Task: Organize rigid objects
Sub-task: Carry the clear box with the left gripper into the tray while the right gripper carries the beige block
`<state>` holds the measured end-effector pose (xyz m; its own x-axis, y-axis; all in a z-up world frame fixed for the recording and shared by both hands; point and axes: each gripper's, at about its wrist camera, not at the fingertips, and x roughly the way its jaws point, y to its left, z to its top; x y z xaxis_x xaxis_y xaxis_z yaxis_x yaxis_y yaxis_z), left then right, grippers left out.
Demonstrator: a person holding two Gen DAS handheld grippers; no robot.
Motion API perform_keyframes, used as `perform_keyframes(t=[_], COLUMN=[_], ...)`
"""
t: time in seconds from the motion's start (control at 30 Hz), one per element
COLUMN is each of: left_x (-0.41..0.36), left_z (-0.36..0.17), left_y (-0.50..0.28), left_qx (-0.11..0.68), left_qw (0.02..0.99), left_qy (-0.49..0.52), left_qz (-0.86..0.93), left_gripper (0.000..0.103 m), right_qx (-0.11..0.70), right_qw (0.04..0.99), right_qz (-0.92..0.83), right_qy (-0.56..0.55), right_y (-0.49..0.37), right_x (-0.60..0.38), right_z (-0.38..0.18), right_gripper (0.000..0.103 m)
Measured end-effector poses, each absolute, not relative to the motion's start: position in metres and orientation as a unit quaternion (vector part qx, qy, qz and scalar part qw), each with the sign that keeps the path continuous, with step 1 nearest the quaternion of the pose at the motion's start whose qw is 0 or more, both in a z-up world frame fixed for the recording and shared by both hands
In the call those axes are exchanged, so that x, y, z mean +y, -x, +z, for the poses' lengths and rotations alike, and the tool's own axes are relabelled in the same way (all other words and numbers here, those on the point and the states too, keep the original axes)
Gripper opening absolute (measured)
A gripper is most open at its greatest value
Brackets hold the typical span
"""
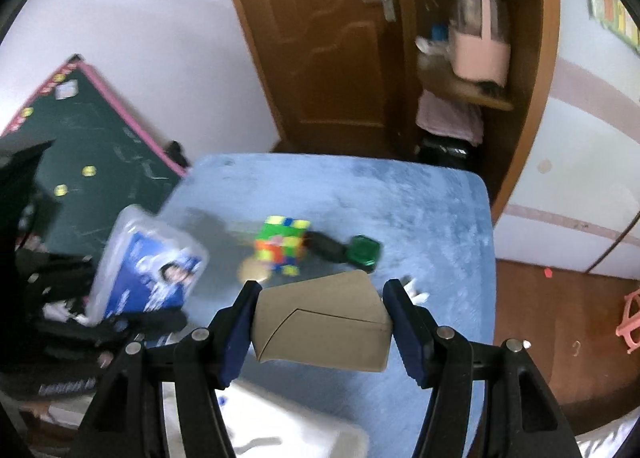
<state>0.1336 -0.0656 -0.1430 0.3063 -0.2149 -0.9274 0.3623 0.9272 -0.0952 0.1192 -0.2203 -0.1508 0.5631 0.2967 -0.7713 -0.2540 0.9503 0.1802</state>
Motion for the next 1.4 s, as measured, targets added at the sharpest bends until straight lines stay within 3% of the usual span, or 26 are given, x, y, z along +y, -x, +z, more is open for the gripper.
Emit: perform_keyframes(t=[0.5,1.4], left_x=[-0.029,-0.011], left_z=[-0.139,-0.244], left_y=[-0.047,0.011], left_qx=[0.571,0.624], left_qw=[0.804,0.767], left_qy=[-0.082,-0.097], left_qz=[-0.144,-0.117], left_gripper=[0.037,0.038], right_qx=[0.407,0.509], right_qw=[0.89,0.829], right_qz=[0.207,0.2], right_qy=[0.006,0.118], right_y=[0.017,0.059], right_x=[-0.181,-0.138], right_z=[-0.122,-0.239], right_gripper=[0.063,0.063])
